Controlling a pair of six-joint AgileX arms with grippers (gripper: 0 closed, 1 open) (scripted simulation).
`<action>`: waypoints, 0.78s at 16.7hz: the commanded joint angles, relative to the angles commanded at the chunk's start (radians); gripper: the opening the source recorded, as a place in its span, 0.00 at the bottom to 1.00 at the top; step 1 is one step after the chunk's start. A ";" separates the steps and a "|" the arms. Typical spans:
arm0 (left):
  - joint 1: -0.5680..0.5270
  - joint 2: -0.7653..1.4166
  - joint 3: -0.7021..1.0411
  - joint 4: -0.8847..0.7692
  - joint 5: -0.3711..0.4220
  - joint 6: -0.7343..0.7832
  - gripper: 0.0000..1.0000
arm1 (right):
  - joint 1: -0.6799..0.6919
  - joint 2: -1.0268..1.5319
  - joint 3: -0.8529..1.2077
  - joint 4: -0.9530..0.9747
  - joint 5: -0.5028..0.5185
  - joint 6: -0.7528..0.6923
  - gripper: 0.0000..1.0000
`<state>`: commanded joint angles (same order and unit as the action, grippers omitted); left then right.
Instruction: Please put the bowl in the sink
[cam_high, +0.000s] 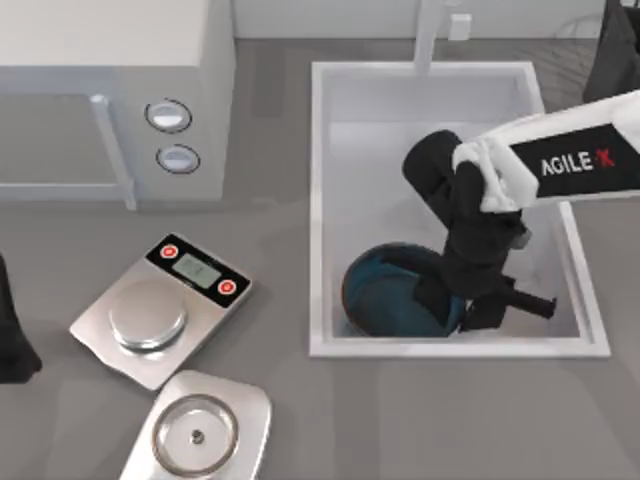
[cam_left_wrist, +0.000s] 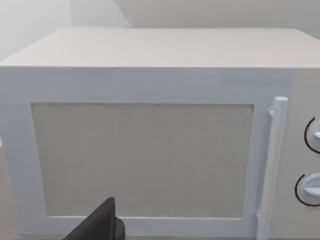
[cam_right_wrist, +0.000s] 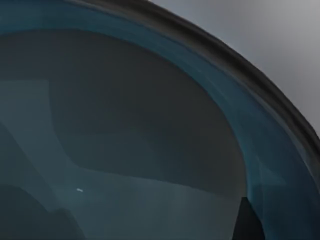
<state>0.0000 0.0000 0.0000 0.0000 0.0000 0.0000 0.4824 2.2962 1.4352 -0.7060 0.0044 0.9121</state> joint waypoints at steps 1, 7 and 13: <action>0.000 0.000 0.000 0.000 0.000 0.000 1.00 | 0.001 -0.004 0.010 -0.013 0.000 0.000 0.00; 0.000 0.000 0.000 0.000 0.000 0.000 1.00 | 0.002 -0.102 0.158 -0.282 0.000 0.000 0.00; 0.000 0.000 0.000 0.000 0.000 0.000 1.00 | -0.003 -0.212 0.285 -0.498 -0.002 -0.005 0.00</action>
<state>0.0000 0.0000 0.0000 0.0000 0.0000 0.0000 0.4797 2.0844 1.7206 -1.2045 0.0024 0.9071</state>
